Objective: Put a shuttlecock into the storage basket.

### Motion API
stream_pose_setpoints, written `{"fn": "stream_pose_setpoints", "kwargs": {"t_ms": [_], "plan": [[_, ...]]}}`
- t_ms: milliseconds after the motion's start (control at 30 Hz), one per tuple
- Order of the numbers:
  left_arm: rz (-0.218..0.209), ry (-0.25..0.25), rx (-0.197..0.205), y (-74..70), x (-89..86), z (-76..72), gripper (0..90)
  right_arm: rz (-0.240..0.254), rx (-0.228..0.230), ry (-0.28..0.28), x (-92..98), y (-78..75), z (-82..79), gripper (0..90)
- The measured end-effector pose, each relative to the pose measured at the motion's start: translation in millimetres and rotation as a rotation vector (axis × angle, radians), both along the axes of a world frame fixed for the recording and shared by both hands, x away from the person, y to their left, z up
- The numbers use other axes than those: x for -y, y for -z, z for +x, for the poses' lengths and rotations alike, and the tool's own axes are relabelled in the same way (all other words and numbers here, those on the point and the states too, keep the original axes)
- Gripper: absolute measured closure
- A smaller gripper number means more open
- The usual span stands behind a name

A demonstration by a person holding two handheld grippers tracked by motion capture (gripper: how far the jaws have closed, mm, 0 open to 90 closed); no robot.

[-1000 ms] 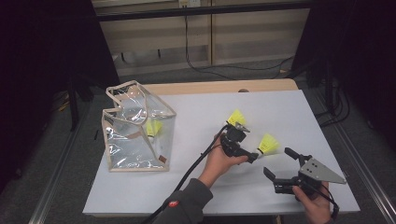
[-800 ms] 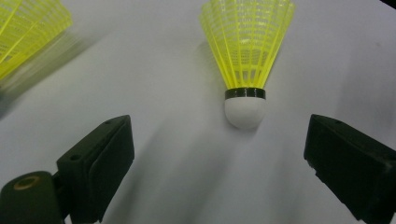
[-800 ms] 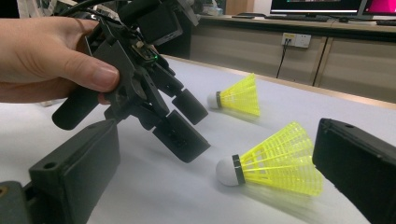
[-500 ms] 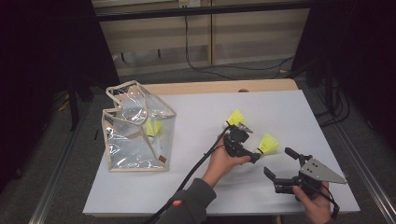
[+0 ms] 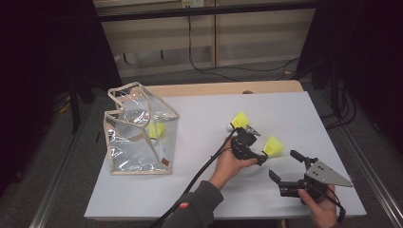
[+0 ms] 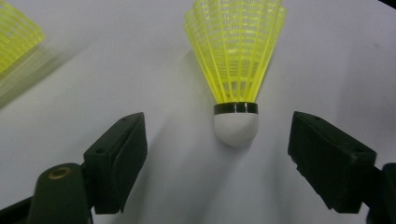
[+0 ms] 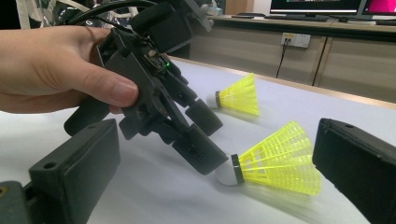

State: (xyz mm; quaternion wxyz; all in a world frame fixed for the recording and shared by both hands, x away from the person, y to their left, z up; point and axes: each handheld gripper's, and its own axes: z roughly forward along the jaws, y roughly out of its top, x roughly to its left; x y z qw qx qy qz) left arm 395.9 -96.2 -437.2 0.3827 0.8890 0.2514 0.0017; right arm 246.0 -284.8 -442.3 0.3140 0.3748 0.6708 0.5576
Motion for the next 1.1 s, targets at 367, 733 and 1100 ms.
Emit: {"fn": "stream_pose_setpoints", "kwargs": {"t_ms": [367,733,1100], "plan": [[0.005,0.027,0.006,8.4,9.9,2.0,36.3,-0.001,0.000,0.004,1.2,-0.2,0.0,0.9],[0.021,0.038,0.020,11.2,19.4,0.7,44.4,-0.002,0.000,0.004,1.3,-0.1,0.1,0.9],[0.041,0.054,0.022,10.2,20.6,-1.6,64.2,0.002,0.001,0.003,0.7,-0.5,-0.3,0.8]]}}
